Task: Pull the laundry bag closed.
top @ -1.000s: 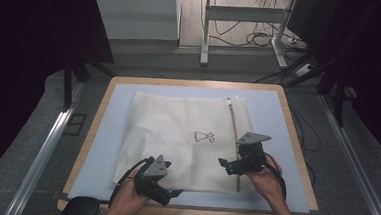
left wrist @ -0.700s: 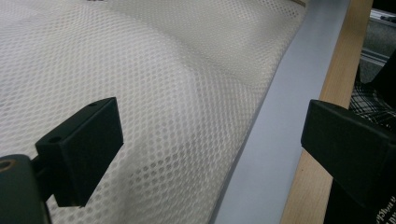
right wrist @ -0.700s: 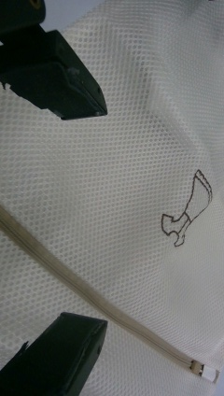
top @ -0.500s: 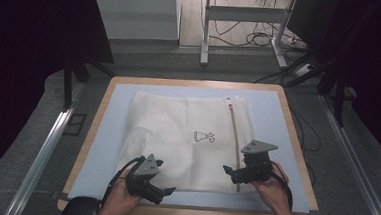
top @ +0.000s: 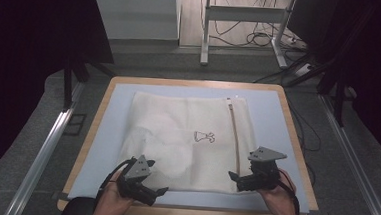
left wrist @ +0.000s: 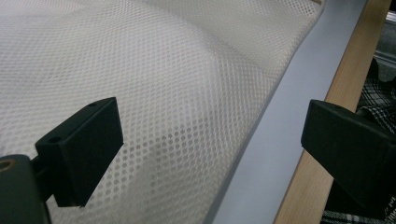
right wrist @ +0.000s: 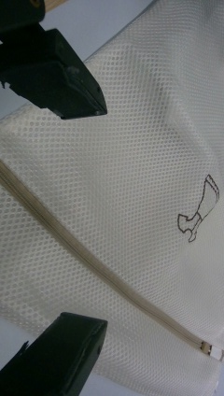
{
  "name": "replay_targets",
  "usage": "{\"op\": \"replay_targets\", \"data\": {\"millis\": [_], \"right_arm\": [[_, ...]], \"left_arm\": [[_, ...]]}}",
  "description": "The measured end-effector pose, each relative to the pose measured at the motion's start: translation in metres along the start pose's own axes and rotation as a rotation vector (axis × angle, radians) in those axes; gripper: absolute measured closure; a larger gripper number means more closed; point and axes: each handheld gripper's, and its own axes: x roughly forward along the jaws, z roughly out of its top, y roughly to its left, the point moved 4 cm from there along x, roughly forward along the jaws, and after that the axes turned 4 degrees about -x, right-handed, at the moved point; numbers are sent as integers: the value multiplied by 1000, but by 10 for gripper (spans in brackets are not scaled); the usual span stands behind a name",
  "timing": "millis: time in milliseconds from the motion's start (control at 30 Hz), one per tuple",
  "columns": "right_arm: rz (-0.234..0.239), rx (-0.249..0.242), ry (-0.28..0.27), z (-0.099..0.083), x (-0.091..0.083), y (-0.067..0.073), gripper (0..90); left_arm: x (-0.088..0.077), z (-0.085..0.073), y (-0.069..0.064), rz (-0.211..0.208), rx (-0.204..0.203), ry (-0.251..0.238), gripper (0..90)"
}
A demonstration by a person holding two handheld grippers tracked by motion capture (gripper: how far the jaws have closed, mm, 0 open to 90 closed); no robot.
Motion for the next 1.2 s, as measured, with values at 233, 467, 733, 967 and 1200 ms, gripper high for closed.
{"op": "replay_targets", "data": {"millis": [233,467,733,967,1200], "right_arm": [[-24,-3,2,-6,-10,3,5],[-40,9,-4,-15,-23,6,4],[-52,20,8,-27,-32,10,4],[-60,25,37,-40,-37,14,4],[-65,41,59,-51,-41,15,4]], "left_arm": [[-8,-6,0,34,8,4,51],[-14,-12,4,46,-2,12,51],[-20,-18,9,54,-23,14,48],[-27,-25,14,64,-42,16,45],[-32,-33,18,79,-57,33,41]]}}
